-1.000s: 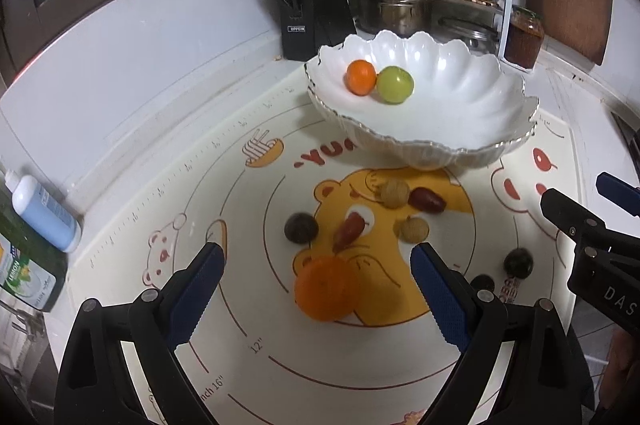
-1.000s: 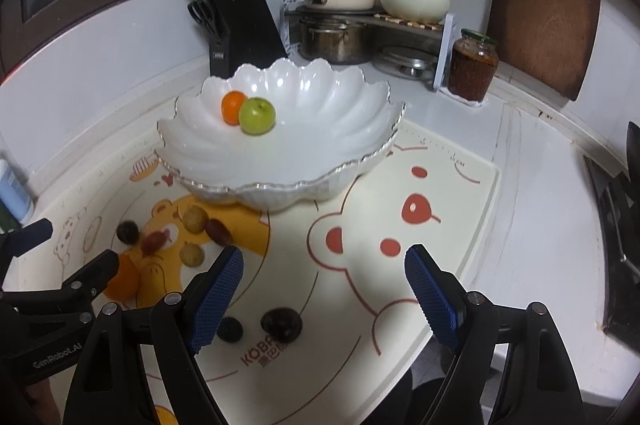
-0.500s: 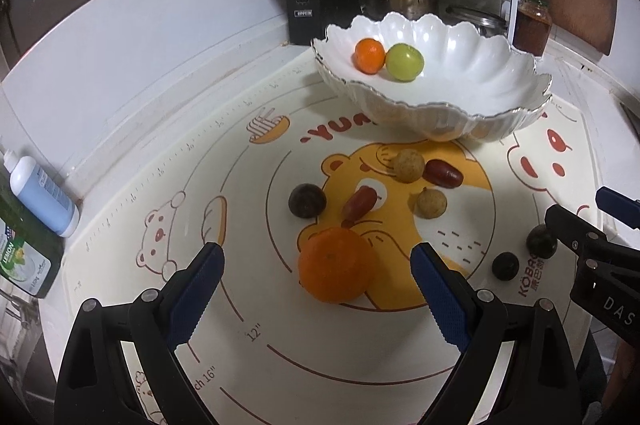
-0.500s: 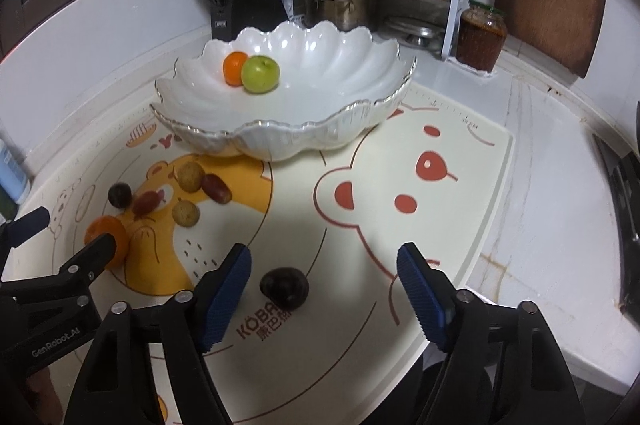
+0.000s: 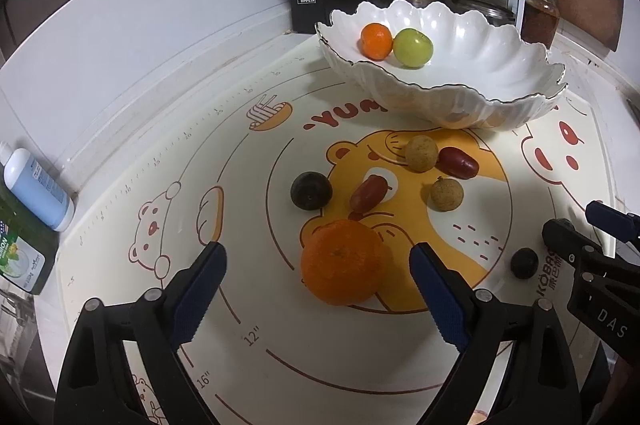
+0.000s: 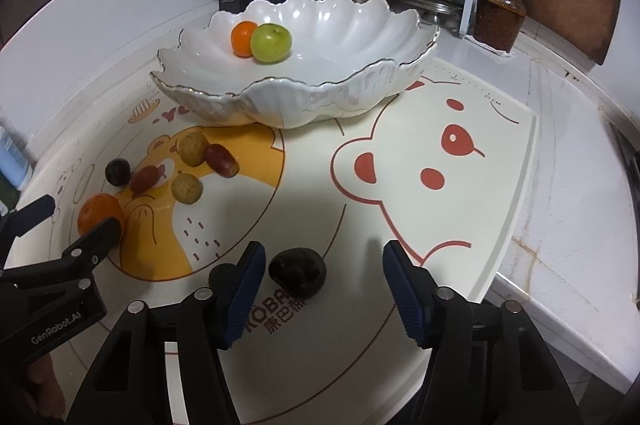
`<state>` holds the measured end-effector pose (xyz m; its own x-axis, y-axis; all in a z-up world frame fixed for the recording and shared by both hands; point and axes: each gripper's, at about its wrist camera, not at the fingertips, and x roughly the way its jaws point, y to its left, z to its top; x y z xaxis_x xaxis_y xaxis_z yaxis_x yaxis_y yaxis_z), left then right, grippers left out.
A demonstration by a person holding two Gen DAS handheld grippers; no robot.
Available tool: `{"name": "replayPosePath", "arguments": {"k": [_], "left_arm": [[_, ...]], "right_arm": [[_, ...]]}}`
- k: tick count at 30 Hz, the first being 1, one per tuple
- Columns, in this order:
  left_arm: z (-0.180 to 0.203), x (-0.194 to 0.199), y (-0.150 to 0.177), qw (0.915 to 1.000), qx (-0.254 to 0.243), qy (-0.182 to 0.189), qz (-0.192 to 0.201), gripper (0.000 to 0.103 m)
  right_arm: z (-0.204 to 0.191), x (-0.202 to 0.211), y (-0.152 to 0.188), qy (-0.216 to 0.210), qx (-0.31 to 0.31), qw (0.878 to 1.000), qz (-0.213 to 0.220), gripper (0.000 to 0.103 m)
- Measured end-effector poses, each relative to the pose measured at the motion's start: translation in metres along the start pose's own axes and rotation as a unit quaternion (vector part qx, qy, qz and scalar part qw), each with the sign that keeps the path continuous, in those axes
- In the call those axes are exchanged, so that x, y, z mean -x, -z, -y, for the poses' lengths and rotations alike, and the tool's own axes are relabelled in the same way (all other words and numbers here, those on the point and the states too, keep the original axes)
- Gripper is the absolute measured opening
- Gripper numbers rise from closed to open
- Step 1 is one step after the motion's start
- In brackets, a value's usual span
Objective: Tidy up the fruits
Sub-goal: 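Lower the right gripper onto a dark plum while the left gripper grasps the other mandarin, then lift the plum and mandarin and carry both over the white bowl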
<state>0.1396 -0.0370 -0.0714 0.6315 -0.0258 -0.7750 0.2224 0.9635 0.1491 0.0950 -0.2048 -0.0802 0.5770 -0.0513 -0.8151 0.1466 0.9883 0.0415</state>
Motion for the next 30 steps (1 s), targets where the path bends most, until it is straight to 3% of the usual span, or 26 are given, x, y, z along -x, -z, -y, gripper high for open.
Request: {"name": "replayPosePath", "arguments": {"k": [10,12,16,19,21,30], "left_arm": [[0.0,-0.012,0.003,0.9998,0.001,0.011,-0.015,0.079],[-0.001,-0.016,0.004,0.9997,0.006,0.013,-0.019,0.07],[-0.001,-0.02,0.005,0.9992,0.008,0.03,-0.027,0.062],[0.0,-0.02,0.005,0.9988,0.008,0.039,-0.028,0.055],[0.002,-0.02,0.005,0.9983,0.007,0.05,-0.03,0.045],[0.002,-0.019,0.005,0.9979,0.015,0.052,-0.035,0.043]], "right_arm": [[-0.004,-0.009,0.002,-0.004,0.009,1.0,-0.01,0.049],[-0.005,-0.009,0.002,-0.005,0.01,1.0,-0.007,0.044],[-0.01,-0.008,0.001,-0.014,0.024,1.0,-0.006,0.03],[-0.011,-0.008,0.001,-0.015,0.025,1.0,-0.004,0.03],[-0.011,-0.008,0.001,-0.017,0.025,1.0,-0.004,0.03],[-0.007,-0.006,0.0,-0.019,0.021,1.0,-0.002,0.029]]}}
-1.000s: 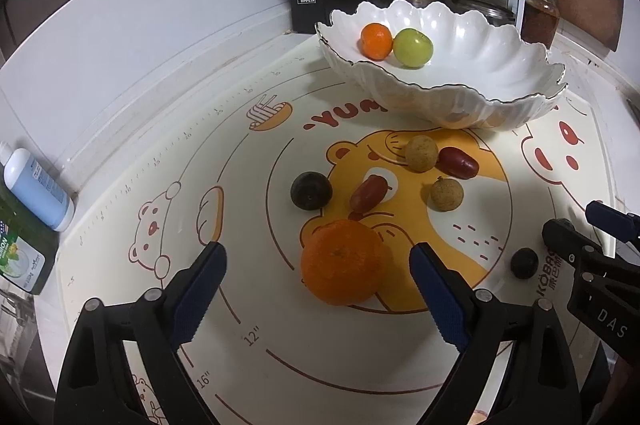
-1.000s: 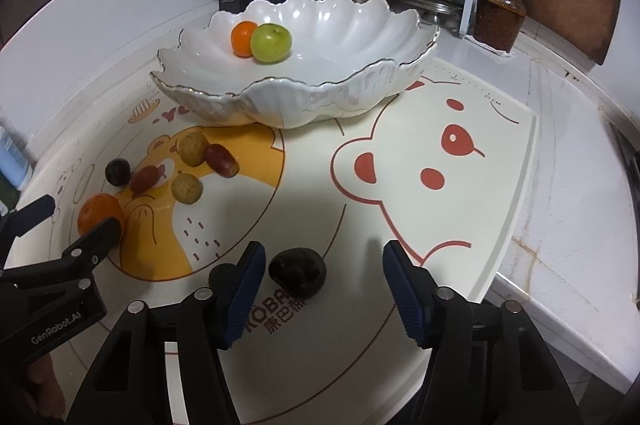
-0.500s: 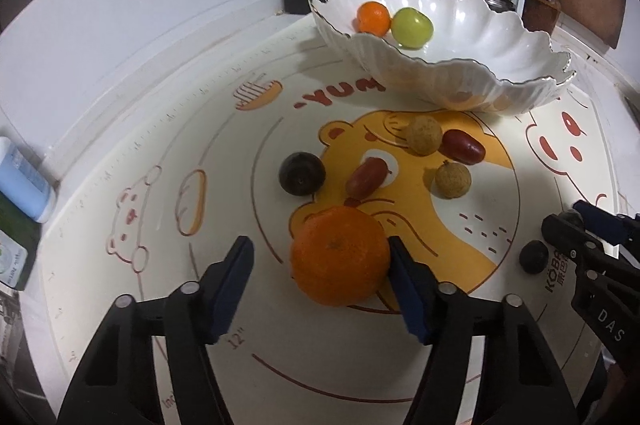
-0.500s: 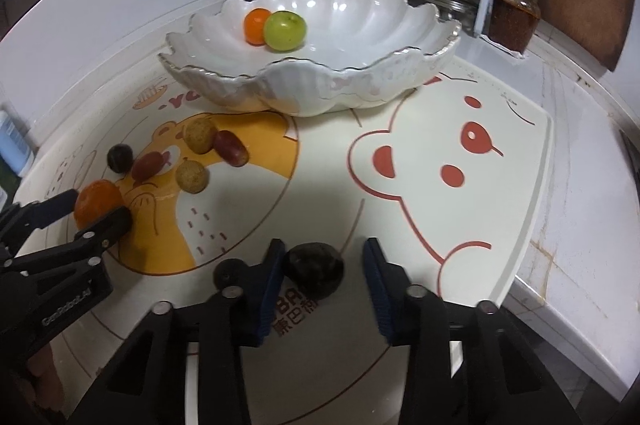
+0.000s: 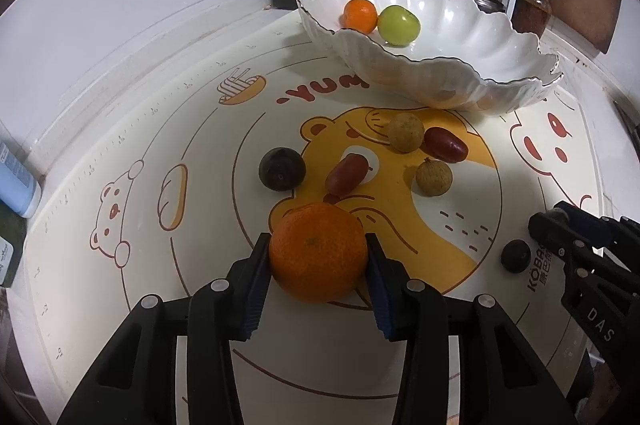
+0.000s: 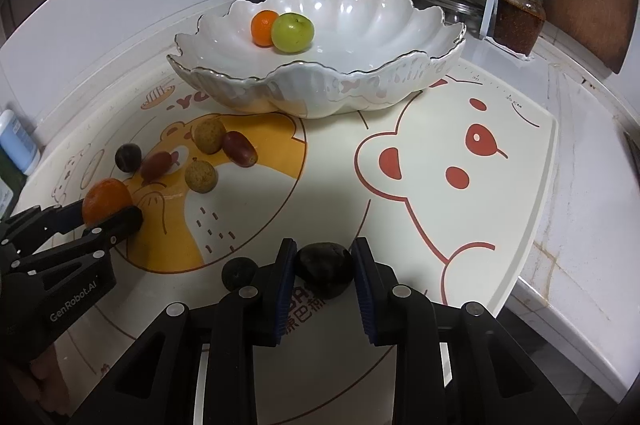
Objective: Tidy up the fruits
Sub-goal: 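Lift the plum and mandarin and carry both over the white bowl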
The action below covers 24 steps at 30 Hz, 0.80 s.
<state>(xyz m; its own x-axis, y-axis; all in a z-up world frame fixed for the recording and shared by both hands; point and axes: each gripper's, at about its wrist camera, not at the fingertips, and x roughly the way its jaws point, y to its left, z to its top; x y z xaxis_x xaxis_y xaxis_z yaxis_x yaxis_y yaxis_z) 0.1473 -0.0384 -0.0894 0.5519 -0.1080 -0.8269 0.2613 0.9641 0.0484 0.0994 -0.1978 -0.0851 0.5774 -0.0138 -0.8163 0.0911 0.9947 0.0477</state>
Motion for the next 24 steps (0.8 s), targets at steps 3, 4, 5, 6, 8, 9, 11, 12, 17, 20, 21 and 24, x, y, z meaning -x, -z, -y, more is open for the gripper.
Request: {"name": "replayPosePath", "arguments": {"k": [3,4,5,6,8,9,11,12,17,20,21,24], "left_arm": [[0.001,0.003,0.0,1.0,0.0,0.003,0.001,0.043],[0.001,0.004,-0.001,1.0,0.0,0.003,0.002,0.043],[0.001,0.005,-0.001,1.0,0.0,0.004,0.003,0.043],[0.002,0.007,-0.002,1.0,-0.001,0.004,0.005,0.043],[0.002,0.009,-0.003,1.0,-0.002,0.004,0.008,0.043],[0.002,0.009,-0.004,0.9999,-0.003,0.004,0.009,0.043],[0.003,0.011,-0.006,0.9999,-0.005,0.004,0.01,0.043],[0.003,0.011,-0.007,0.9999,-0.005,0.004,0.011,0.043],[0.006,0.018,-0.013,0.9998,-0.007,0.006,0.02,0.043],[0.008,0.022,-0.017,0.9996,-0.009,0.009,0.026,0.043],[0.009,0.023,-0.019,0.9995,-0.01,0.01,0.029,0.043],[0.012,0.027,-0.024,0.9992,-0.013,0.014,0.036,0.043]], "right_arm": [[0.001,0.002,-0.001,0.0,-0.001,1.0,0.003,0.029],[0.002,0.003,-0.002,0.0,-0.001,1.0,0.005,0.029],[0.002,0.004,-0.002,-0.001,-0.002,1.0,0.006,0.029],[0.002,0.005,-0.002,-0.001,-0.002,1.0,0.006,0.029],[0.003,0.006,-0.003,-0.001,-0.004,1.0,0.008,0.029],[0.003,0.007,-0.004,-0.001,-0.005,1.0,0.009,0.029],[0.004,0.009,-0.004,0.0,-0.006,1.0,0.013,0.029],[0.004,0.01,-0.005,0.0,-0.006,1.0,0.014,0.029],[0.006,0.015,-0.009,0.002,-0.01,1.0,0.022,0.029],[0.01,0.018,-0.012,0.004,-0.014,1.0,0.027,0.029],[0.011,0.019,-0.012,0.005,-0.016,0.999,0.029,0.029],[0.016,0.023,-0.016,0.008,-0.02,0.999,0.034,0.029]]}}
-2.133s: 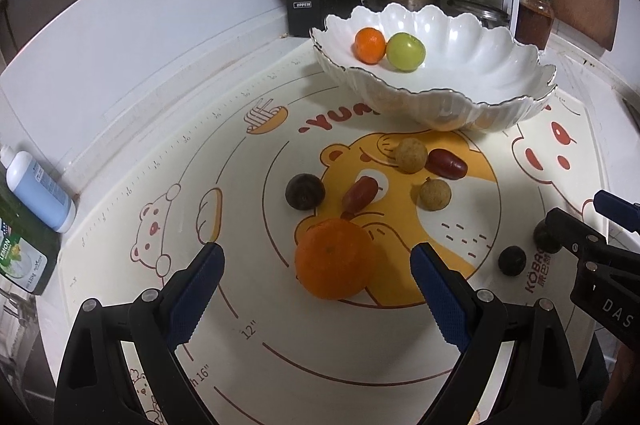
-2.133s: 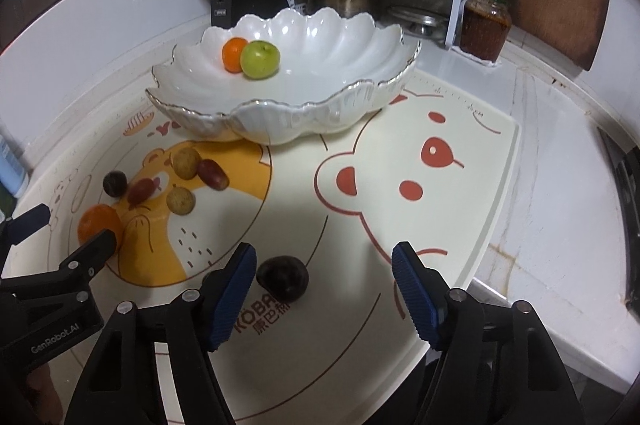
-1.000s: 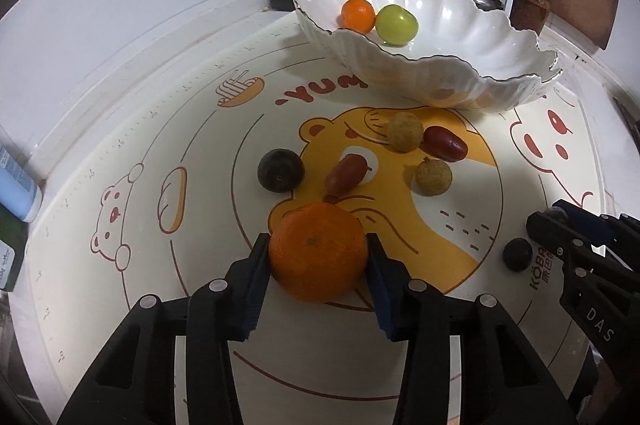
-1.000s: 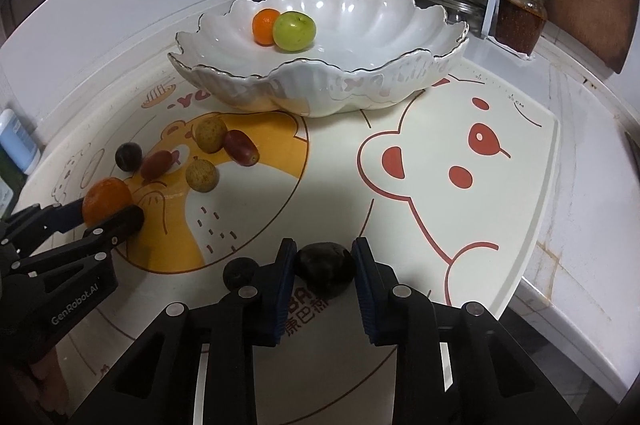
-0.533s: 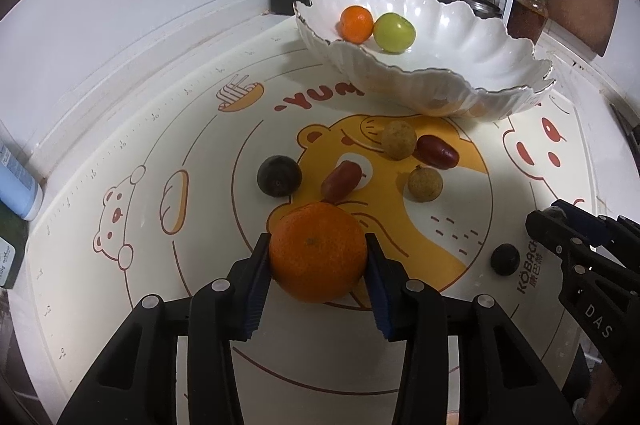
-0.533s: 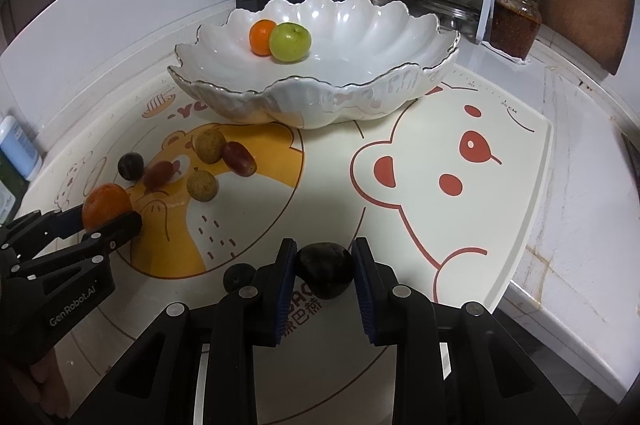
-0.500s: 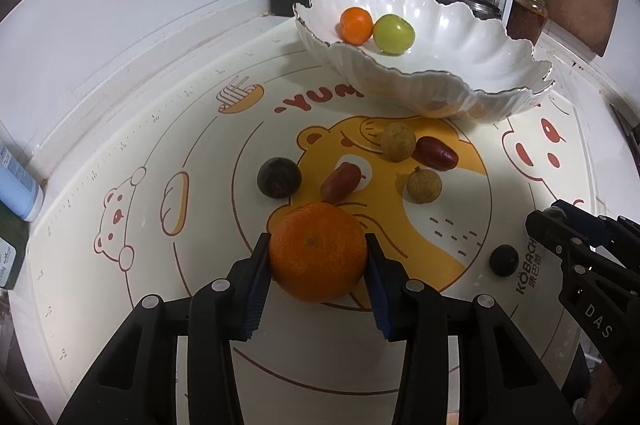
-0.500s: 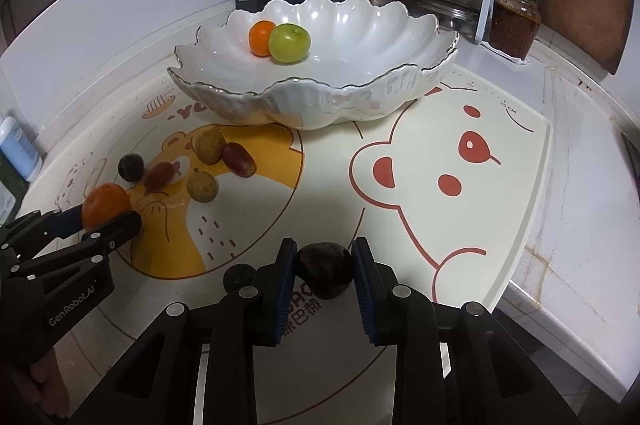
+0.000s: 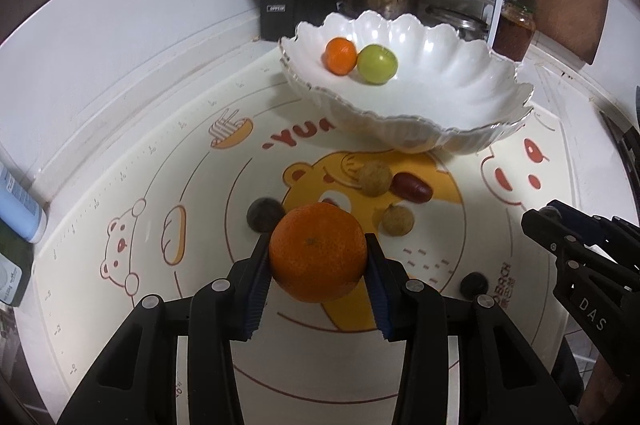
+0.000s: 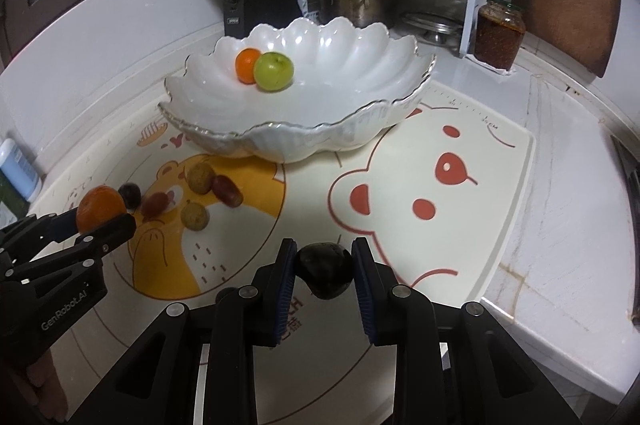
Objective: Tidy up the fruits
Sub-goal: 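Lift the plum and mandarin and carry both over the white bowl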
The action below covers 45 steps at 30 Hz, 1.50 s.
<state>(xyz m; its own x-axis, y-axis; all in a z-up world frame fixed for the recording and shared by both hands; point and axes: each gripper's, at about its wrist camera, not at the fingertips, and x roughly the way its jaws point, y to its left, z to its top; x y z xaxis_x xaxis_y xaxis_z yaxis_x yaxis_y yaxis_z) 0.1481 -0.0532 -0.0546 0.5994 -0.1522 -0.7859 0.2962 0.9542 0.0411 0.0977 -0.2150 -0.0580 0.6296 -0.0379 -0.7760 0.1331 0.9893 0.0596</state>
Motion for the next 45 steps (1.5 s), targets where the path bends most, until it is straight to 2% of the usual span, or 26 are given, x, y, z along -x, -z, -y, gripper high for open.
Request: {"name": "replayPosePath", "arguments": {"k": [22,45], "left_arm": [[0.015,0.017,-0.055,0.9983,-0.021,0.019,0.052,0.043],[0.018,-0.002,-0.101,0.9964,-0.03,0.012,0.078,0.043]], "right_arm": [[0.017,0.018,-0.04,0.011,-0.009,0.999,0.049,0.029],[0.024,0.005,-0.088,0.034,-0.006,0.996,0.083,0.029]]}}
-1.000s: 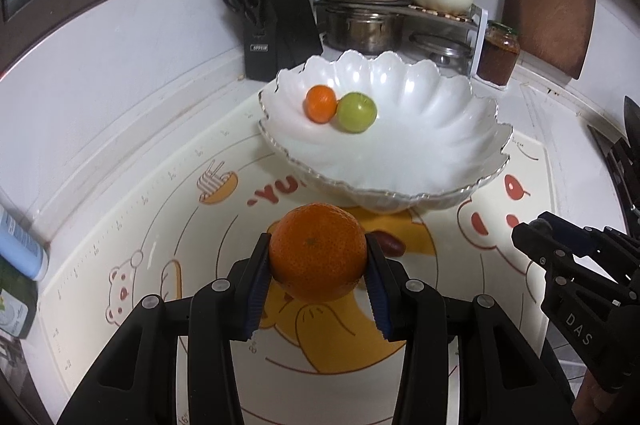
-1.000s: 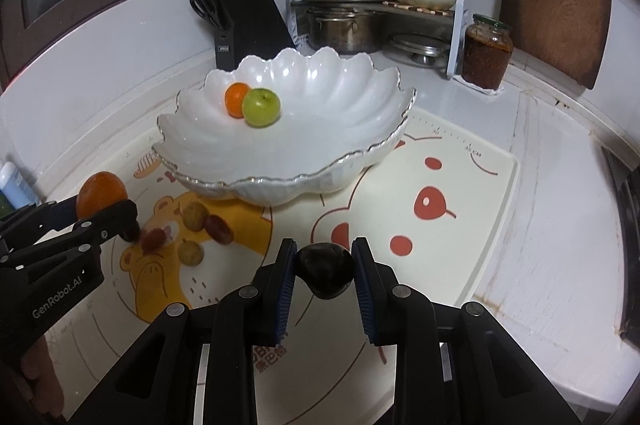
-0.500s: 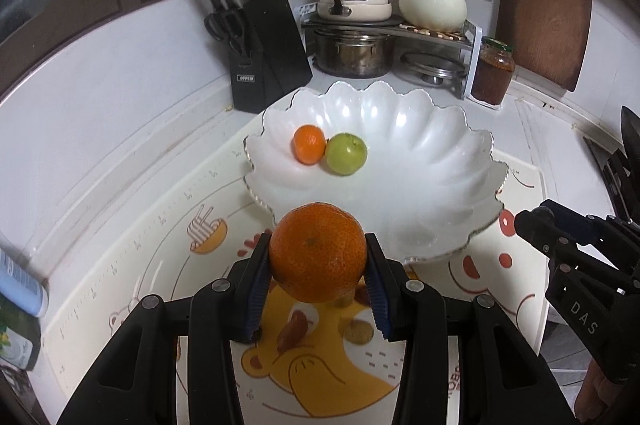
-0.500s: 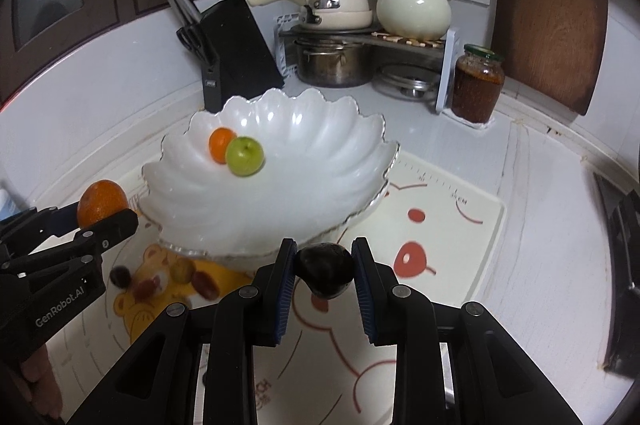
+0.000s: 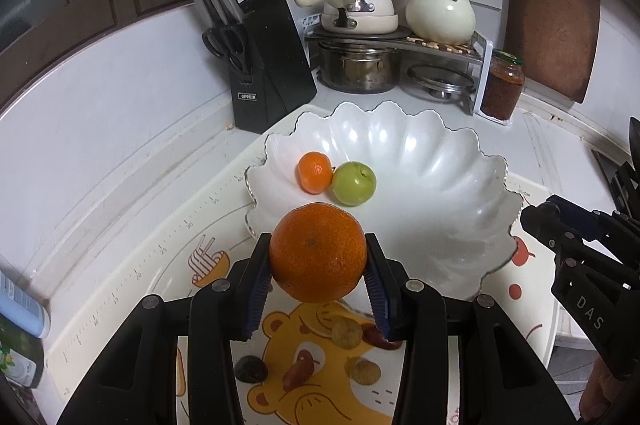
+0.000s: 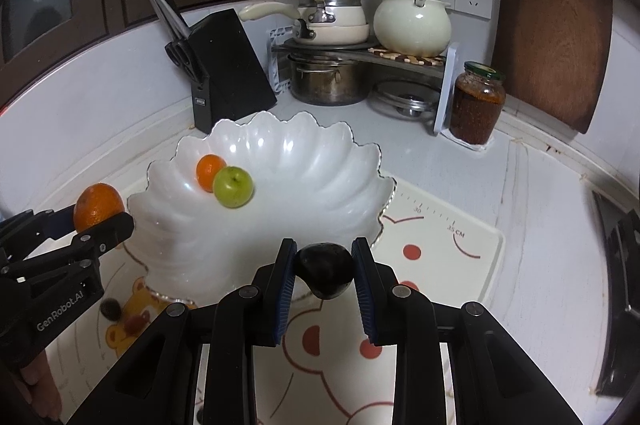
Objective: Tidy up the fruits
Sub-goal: 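Lift the plum and mandarin and carry both over the white bowl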
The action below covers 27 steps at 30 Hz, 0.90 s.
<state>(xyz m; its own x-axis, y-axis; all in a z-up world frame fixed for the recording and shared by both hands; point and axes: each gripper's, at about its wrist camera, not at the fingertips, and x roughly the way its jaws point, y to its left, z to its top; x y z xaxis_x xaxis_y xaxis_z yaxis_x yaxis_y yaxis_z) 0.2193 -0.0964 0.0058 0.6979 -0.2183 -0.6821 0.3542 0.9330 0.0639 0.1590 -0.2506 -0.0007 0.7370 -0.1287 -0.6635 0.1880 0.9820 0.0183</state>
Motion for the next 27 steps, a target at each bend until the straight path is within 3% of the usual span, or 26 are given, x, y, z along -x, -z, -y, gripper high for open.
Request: {"name": "replayPosePath", "arguments": {"k": [27], "left_arm": [[0.001,-0.041,-0.004,0.9998,-0.002,-0.005,-0.022,0.043]], "right_arm": [[0.003,-0.045,-0.017,0.014,-0.006,1.0,-0.019,0.029]]}}
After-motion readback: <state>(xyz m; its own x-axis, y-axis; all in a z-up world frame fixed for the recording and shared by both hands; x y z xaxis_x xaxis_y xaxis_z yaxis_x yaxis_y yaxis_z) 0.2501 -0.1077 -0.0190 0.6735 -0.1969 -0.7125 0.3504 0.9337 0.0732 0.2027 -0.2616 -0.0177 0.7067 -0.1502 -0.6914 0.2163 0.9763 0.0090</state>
